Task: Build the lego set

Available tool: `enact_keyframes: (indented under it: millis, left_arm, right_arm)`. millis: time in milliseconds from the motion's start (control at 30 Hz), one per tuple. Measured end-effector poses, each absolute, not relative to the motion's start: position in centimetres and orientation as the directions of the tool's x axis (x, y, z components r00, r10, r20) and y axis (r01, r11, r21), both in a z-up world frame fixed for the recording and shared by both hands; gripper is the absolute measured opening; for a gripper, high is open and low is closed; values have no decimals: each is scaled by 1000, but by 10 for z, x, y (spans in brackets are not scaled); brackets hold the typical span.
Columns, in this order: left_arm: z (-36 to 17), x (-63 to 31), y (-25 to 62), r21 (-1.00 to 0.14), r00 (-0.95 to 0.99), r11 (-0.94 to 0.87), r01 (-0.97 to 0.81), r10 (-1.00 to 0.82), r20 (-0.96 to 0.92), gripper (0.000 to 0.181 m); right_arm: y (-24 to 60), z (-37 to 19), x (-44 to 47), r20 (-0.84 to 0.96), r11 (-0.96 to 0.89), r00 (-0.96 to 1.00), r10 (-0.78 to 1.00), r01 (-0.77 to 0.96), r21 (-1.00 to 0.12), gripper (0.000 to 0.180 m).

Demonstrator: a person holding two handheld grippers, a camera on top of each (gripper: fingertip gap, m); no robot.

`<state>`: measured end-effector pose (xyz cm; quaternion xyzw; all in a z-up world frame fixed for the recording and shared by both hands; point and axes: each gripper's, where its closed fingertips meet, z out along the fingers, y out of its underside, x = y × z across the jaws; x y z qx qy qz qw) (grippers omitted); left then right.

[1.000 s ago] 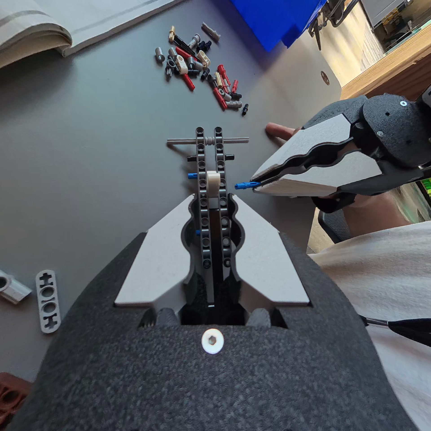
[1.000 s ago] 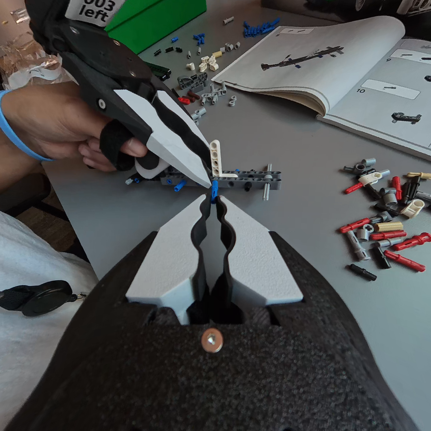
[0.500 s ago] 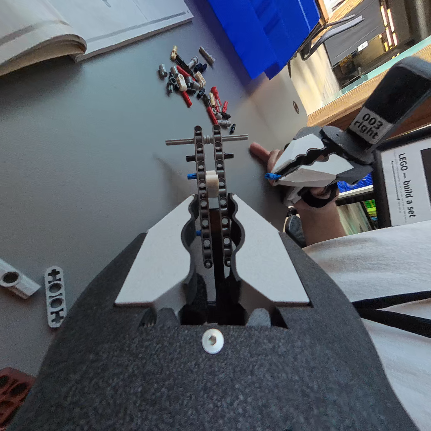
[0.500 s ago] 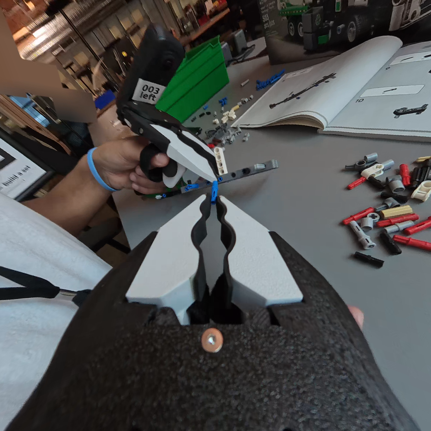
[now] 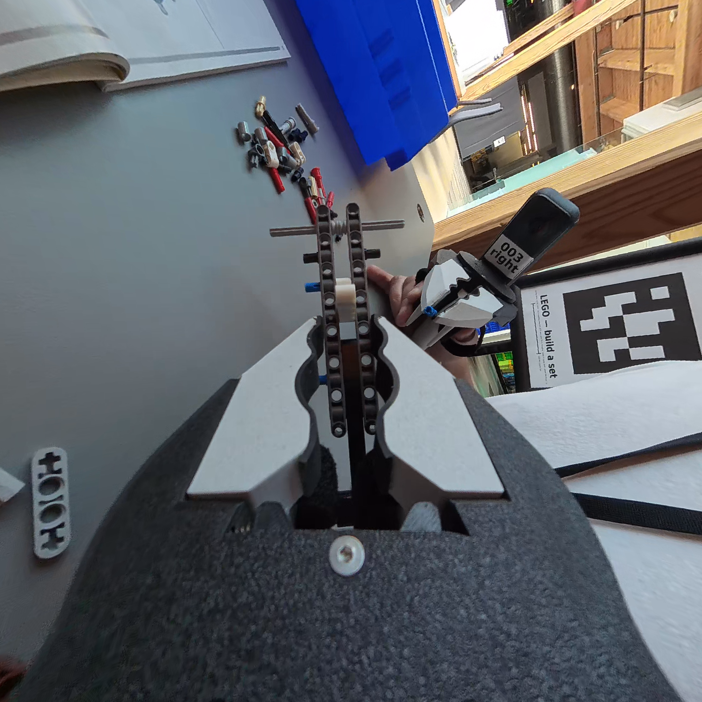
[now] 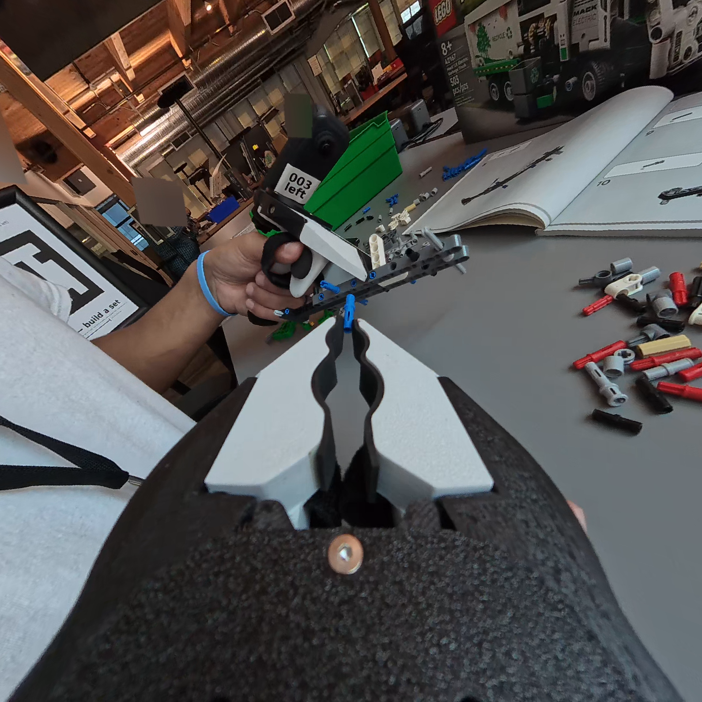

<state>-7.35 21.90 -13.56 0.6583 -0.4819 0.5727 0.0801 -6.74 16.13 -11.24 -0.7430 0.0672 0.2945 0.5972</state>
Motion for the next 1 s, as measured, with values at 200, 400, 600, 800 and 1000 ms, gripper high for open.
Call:
enact_keyframes:
  millis: [200,400,600,800,1000]
  left_arm:
    - [-135,-76,217,-443,-117,-531,-722,-538,835,23]
    - [-133,-78,215,-443,-129,-531,-722,-527,840,23]
    - [-135,-79,216,-462,-126,-514,-723,-559,819,23]
    - [-135,-78,212,-496,-145,-483,-722,-595,790,23]
    - [-136,-78,209,-552,-177,-419,-721,-659,731,22]
  right_arm:
    - [162,-114,-68,-516,-285,820,248,-447,-848,3]
    - [162,-114,-68,-516,-285,820,247,-447,-848,3]
    - [162,-114,-68,-516,-286,820,247,-447,-847,3]
    - [162,-114,-68,-517,-289,820,247,-447,-847,3]
    - [163,-116,-67,-519,-293,821,236,-449,-844,3]
